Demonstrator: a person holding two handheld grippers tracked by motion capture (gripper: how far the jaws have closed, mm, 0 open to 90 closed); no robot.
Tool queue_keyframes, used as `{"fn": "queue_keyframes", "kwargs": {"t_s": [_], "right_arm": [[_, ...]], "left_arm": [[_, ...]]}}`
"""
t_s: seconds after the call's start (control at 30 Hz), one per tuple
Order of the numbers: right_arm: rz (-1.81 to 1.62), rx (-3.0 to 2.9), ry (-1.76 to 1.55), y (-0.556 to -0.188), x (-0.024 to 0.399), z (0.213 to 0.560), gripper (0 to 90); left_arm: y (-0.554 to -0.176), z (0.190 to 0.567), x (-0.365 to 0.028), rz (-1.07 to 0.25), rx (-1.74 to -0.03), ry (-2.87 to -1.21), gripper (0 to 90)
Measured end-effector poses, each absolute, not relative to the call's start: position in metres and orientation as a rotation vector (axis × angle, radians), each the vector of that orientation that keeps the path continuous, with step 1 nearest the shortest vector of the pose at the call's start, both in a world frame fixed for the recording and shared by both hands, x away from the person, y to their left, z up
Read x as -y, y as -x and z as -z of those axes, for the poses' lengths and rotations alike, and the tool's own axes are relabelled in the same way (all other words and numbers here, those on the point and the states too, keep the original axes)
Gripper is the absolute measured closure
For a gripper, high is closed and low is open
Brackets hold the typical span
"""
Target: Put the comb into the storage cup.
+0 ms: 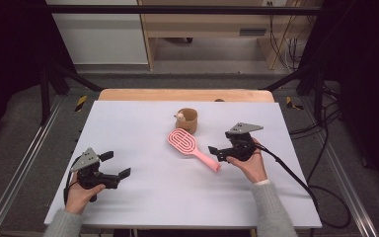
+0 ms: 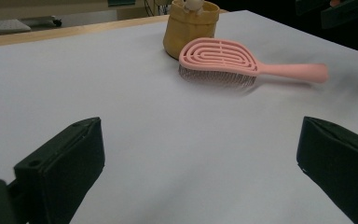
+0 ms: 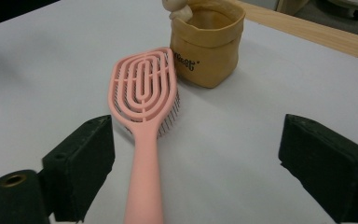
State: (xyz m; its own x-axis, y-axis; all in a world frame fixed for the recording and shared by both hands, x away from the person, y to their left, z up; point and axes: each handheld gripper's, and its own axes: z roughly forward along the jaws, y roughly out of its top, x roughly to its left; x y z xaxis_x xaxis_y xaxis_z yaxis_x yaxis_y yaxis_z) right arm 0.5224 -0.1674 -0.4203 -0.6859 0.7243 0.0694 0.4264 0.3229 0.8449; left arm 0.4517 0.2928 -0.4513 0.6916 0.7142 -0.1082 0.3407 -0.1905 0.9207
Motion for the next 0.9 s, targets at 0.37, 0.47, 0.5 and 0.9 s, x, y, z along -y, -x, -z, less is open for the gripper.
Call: {"fn": "queue_keyframes", "kwargs": {"t_s": [0.37, 0.47, 0.5, 0.9], "right_arm": [[-1.307, -2.314, -0.997, -0.524, 0.162, 0.417, 0.8], [-1.306, -2.321, -0.992, -0.525, 0.159, 0.416, 0.7], [-1.305, -2.323, -0.991, -0.525, 0.157, 0.416, 0.7], [-1.275, -2.355, -0.969, -0.531, 0.14, 0.417, 1.1]], "left_arm": [[-0.452, 0.451, -0.293, -0.419, -0.836, -1.795, 0.7], [-0.451, 0.451, -0.293, -0.42, -0.835, -1.793, 0.7], [-0.451, 0.451, -0.293, -0.419, -0.834, -1.792, 0.7], [-0.452, 0.451, -0.293, -0.42, -0.836, -1.796, 0.7]]}}
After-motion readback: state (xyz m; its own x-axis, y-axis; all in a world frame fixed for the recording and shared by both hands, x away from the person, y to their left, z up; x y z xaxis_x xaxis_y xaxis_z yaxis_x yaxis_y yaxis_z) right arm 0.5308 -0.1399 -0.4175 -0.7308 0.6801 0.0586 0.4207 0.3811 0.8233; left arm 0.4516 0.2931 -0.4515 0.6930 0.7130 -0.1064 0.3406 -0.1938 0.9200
